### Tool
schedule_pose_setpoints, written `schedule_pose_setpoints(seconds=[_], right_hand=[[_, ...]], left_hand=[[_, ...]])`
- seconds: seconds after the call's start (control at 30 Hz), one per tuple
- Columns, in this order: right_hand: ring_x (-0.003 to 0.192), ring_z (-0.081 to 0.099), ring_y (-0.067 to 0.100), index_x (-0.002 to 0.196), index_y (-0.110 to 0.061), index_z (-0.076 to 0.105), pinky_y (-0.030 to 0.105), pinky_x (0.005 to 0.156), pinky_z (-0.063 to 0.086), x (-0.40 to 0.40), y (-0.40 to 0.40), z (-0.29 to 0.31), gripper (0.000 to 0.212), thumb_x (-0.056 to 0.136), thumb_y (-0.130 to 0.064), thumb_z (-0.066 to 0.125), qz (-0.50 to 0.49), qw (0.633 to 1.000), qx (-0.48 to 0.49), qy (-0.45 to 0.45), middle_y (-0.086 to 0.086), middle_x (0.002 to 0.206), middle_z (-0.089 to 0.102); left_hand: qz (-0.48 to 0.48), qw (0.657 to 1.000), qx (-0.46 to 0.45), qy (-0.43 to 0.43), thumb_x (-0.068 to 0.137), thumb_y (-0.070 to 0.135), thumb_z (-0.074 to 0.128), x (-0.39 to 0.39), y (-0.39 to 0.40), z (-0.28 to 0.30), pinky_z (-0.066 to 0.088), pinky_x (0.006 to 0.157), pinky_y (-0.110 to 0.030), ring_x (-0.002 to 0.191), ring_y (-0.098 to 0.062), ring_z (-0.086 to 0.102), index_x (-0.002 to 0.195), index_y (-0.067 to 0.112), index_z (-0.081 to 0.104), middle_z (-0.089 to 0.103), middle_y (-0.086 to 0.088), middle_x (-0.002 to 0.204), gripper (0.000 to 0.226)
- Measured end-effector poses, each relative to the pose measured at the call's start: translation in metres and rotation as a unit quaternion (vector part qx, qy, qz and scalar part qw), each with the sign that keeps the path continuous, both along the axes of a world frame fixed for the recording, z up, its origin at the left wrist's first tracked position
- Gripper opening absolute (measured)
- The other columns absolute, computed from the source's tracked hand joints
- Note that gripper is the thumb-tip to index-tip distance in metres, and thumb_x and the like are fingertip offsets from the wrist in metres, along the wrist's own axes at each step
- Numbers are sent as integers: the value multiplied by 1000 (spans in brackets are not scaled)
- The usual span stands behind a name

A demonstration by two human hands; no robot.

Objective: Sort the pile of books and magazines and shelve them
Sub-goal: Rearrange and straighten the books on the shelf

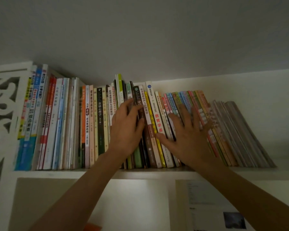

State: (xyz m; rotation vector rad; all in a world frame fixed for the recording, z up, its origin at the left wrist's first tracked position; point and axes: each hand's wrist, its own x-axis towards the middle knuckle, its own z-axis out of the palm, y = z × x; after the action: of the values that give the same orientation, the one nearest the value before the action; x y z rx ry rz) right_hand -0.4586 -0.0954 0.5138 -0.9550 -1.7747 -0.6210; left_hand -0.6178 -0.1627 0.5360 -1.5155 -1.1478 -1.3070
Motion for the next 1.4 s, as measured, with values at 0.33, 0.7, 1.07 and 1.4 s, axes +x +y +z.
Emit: schedule_pose_setpoints(seconds=[0.33,0.7,1.07,1.4], right_hand=[[141,-23,31,146,-30,5,64,106,-9,-2,3,0,89,66,-69,-4,-18,1000,-5,5,7,156,-20],[142,-20,31,146,-30,11,65,107,-7,1,1,0,89,68,-71,0,2,1000,-5,3,7,157,-16],[144,-12,26,141,-26,35,55,113,-6,21,-14,-4,50,96,-46,38,92,995,-27,-17,3,158,1],[144,-7,35,148,-12,17,57,113,-2,54,-14,-3,82,87,-56,49,-2,997,-3,75,17,157,-5]], left_hand=[[146,989,-30,-13,94,48,38,11,22,49,-9,112,-51,144,-26,-11,142,33,30,1,-8,157,52],[-116,989,58,-71,86,26,55,29,-23,38,47,88,-28,105,-15,50,110,16,42,49,-9,120,29],[-36,985,10,-170,95,22,47,64,-8,-19,52,75,-35,91,-22,62,127,13,36,60,-6,108,35],[-201,962,69,-170,94,3,39,71,-91,3,47,52,-13,60,19,51,126,4,33,43,21,80,33]])
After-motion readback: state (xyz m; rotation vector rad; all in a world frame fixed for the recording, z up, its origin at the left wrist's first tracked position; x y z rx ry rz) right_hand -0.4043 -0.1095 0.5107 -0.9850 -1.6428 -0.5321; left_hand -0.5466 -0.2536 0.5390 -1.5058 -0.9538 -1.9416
